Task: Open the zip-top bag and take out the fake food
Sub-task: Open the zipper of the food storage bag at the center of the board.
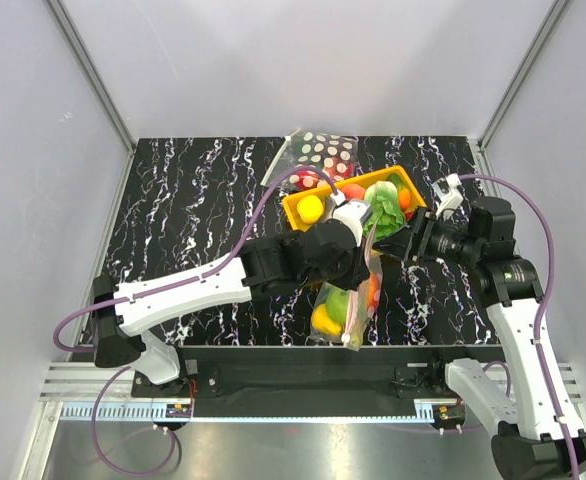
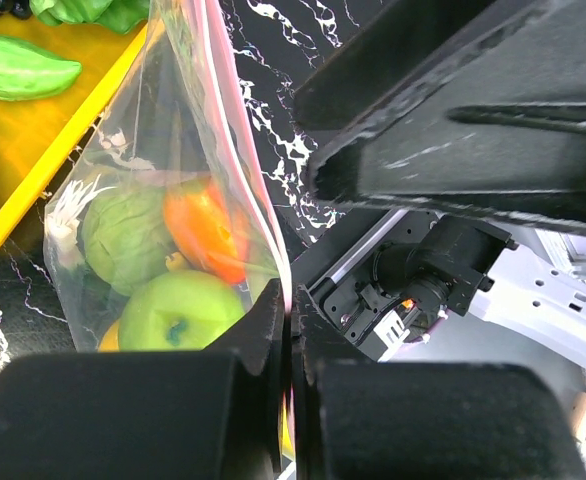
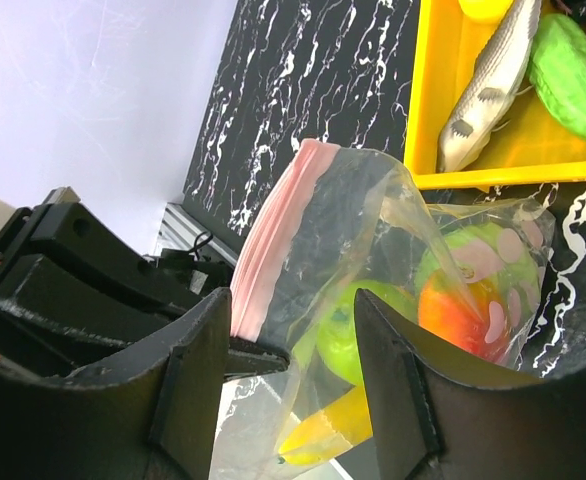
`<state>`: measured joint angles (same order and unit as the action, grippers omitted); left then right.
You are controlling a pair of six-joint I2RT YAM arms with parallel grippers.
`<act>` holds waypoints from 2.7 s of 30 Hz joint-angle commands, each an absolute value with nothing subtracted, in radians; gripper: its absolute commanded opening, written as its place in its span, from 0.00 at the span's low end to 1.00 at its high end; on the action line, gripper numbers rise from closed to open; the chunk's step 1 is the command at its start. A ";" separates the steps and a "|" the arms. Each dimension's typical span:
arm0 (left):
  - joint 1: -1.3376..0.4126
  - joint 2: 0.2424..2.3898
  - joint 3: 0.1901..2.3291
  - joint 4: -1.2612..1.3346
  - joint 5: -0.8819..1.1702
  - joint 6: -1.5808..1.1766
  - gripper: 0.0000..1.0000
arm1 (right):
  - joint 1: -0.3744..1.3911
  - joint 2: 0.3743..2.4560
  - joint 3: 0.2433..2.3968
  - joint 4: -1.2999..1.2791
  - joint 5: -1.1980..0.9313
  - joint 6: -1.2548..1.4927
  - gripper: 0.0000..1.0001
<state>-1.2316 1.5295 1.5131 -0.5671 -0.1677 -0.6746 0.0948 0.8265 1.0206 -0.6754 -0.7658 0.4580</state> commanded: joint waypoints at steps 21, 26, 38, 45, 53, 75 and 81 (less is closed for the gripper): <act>-1.238 1.542 1.566 -0.534 -0.178 -0.667 0.00 | 0.195 0.845 1.020 -0.657 -0.627 0.445 0.54; -1.238 1.546 1.572 -0.538 -0.181 -0.667 0.00 | 0.195 0.841 1.005 -0.655 -0.620 0.445 0.52; -1.238 1.548 1.578 -0.557 -0.204 -0.669 0.00 | 0.193 0.841 0.986 -0.669 -0.598 0.416 0.47; -1.239 1.551 1.578 -0.568 -0.207 -0.672 0.00 | 0.195 0.824 0.971 -0.673 -0.612 0.417 0.29; -1.236 1.539 1.549 -0.537 -0.181 -0.673 0.03 | 0.195 0.813 0.966 -0.649 -0.620 0.433 0.05; -1.190 1.296 1.226 -0.311 -0.192 -0.819 0.42 | 0.195 0.787 0.954 -0.630 -0.634 0.454 0.00; -1.190 1.295 1.220 -0.316 -0.184 -0.813 0.41 | 0.195 0.785 0.959 -0.632 -0.634 0.454 0.00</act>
